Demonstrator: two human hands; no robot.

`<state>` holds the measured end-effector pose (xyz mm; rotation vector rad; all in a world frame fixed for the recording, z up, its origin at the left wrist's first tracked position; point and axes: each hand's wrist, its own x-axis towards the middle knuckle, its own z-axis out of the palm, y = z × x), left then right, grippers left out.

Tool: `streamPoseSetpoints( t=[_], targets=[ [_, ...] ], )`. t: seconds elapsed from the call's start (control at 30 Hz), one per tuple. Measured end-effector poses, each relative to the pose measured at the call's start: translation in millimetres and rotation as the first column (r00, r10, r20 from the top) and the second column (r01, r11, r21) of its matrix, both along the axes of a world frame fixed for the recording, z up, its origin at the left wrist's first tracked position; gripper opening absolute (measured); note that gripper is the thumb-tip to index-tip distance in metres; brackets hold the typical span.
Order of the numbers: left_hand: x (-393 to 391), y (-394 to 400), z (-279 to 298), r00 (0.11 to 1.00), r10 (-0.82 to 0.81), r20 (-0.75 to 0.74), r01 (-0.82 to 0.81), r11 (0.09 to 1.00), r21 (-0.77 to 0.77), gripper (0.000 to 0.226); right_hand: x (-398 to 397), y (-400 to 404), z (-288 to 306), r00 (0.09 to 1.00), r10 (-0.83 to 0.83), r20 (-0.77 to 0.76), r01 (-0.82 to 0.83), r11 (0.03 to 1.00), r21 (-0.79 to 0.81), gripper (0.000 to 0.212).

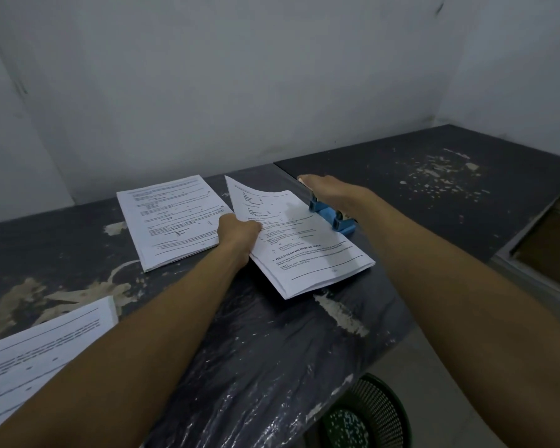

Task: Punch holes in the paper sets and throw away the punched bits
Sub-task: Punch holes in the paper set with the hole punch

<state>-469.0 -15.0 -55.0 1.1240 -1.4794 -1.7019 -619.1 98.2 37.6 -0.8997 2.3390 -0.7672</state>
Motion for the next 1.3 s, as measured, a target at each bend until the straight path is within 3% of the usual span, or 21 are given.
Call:
streamPoseSetpoints(
  t=[0.33,0.6,0.97,1.13,1.3],
  targets=[
    [-8,7,-13,1.000,0.024,0.014,-0.024,0.999,-0.032,0.030,-5,-6,-7,0.999,0.031,-0.007,-0.030,0.998,0.049,0.060],
    [-7,10,-15,0.998,0.004,0.058,0.003,0.994,-0.113,0.033,-5,-8,-9,0.999,-0.023,-0.025,0.025,0.995,0.100,0.071],
    [-5,10,-15,0.998,-0.039,0.044,0.043,0.993,-0.106,0.028,0,-6,-11,0.999,-0.003,-0.036,0.007,0.993,0.116,0.068],
    [-4,10,-16,0.999,-0.036,0.029,0.040,0.991,-0.129,0.032,11,-6,-21,0.962,0.151,-0.227,-0.135,0.987,0.086,0.049],
    [-4,11,-17,0.999,-0.037,0.032,0.041,0.988,-0.150,0.031,18,-6,-36,0.904,0.172,-0.391,-0.119,0.981,0.156,0.054]
  ],
)
